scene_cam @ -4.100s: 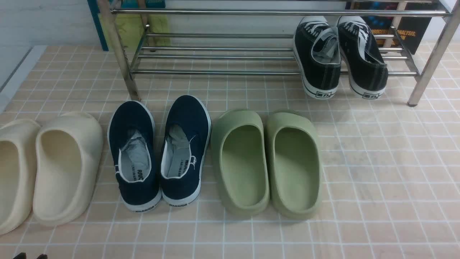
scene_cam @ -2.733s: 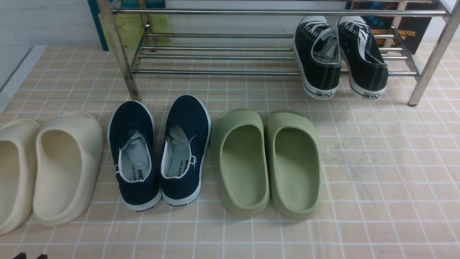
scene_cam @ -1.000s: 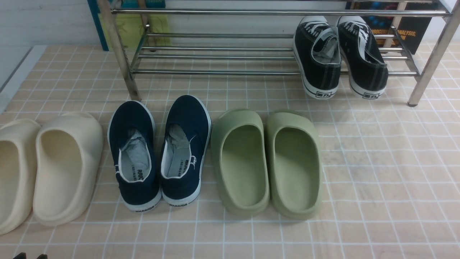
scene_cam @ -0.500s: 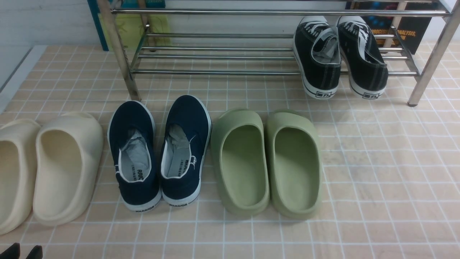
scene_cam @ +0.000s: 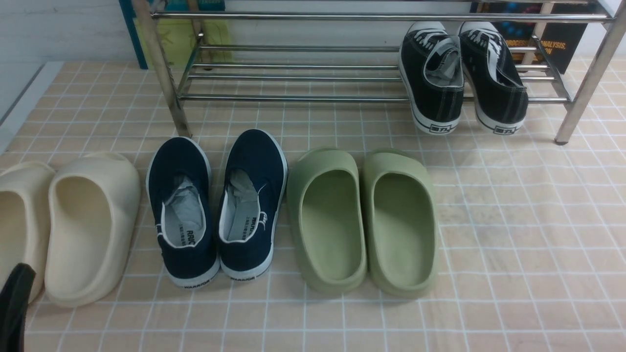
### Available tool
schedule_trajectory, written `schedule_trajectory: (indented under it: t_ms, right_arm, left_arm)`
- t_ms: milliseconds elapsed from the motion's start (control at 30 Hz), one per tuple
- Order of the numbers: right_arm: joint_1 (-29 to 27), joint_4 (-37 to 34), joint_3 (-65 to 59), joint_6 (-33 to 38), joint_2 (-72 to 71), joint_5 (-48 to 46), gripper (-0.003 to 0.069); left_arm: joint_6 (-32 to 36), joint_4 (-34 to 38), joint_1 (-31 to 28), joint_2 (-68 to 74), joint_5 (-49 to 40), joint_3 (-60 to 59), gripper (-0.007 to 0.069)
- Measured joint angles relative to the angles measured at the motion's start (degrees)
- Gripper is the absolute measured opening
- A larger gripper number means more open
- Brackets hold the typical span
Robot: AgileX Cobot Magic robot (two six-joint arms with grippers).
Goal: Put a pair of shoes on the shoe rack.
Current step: Use the left arm to grab the shoe closest to it
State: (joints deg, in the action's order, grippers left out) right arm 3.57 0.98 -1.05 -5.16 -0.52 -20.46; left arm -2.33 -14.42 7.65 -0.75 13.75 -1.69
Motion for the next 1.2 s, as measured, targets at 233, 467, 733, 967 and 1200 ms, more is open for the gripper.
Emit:
schedule_trajectory:
  t_ms: [233,467,733,967,1200]
  right_arm:
    - [0.0,0.0,0.0,0.0,0.0,0.0,0.0157]
    - [0.0,0.0,0.0,0.0,0.0,0.0,0.0165]
    - [0.0,0.0,0.0,0.0,0.0,0.0,0.0178]
    - [0.0,0.0,0.0,0.0,0.0,0.0,0.0186]
    - [0.0,0.0,0.0,0.0,0.0,0.0,0.0195]
  left_arm:
    - [-11.9,0.3,0.0,0.0,23.7,0.0,0.0239]
    - [-19.0,0.6,0.0,0.9,15.7,11.5,0.0239]
    - [-19.1,0.6,0.0,20.2,-31.5,30.1,0.0239]
    - [-19.6,0.0,0.0,38.2,-39.1,30.4,0.0239]
    - [-24.9,1.6,0.0,55.8,-35.7,32.5,0.0239]
